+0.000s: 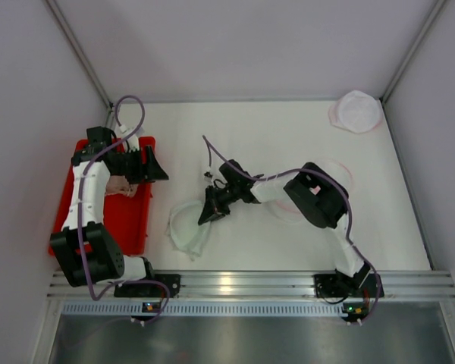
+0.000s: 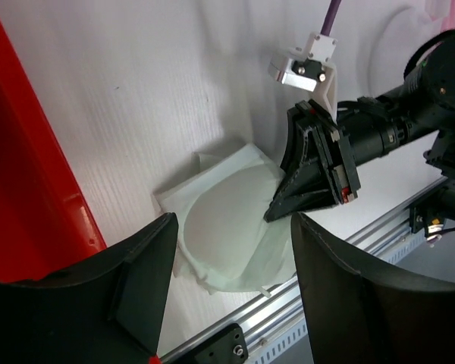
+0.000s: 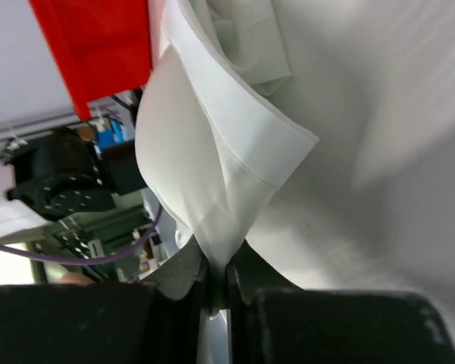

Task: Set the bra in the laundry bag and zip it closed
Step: Pick up the bra from the center of the board.

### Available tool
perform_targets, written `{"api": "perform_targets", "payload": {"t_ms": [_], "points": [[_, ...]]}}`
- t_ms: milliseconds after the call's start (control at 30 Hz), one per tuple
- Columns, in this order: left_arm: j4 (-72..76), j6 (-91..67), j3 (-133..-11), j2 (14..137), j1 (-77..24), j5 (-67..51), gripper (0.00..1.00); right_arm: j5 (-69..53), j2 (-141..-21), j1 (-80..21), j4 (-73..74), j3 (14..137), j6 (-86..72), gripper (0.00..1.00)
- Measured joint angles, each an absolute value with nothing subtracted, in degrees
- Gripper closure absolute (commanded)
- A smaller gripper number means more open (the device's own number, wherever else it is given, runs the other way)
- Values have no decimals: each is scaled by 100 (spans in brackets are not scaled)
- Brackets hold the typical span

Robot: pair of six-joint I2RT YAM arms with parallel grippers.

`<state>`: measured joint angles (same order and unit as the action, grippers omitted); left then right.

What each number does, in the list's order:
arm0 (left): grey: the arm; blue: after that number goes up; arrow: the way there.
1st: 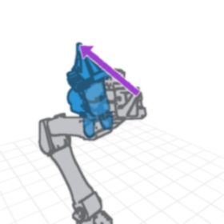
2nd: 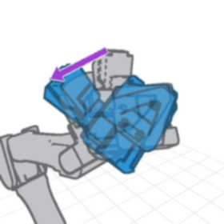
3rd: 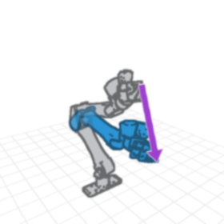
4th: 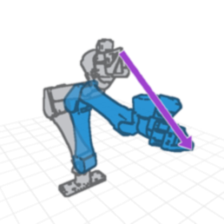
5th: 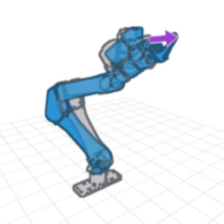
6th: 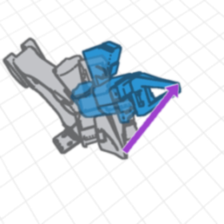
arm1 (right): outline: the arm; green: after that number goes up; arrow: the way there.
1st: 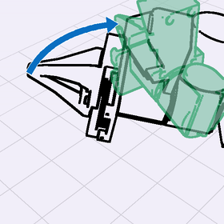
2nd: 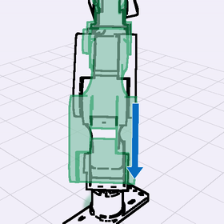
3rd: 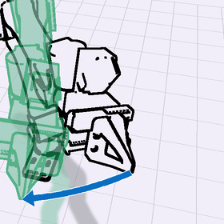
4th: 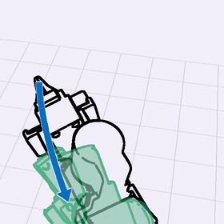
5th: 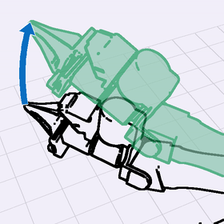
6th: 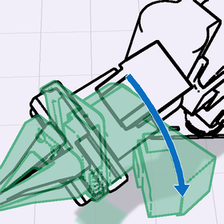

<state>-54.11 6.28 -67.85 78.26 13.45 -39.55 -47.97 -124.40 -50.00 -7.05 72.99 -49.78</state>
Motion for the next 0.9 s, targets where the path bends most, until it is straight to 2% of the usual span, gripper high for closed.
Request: {"api": "perform_targets", "payload": {"t_ms": [233,500,733,900], "points": [[-5411,744,-6781,7826,1199,-4604,30,-4991,-12178,-4158,-1306,7199,-5057,100],[-5196,635,-6781,7826,779,-4687,30,-5214,-11122,-3566,-1800,7150,-4834,100],[-4383,-187,-6720,7826,600,-4799,36,-5564,-9480,-2976,-1433,6742,-4250,100],[-3590,-982,-6654,7828,-475,-4683,37,-5708,-8156,-1800,-602,6615,-3533,100]]}}
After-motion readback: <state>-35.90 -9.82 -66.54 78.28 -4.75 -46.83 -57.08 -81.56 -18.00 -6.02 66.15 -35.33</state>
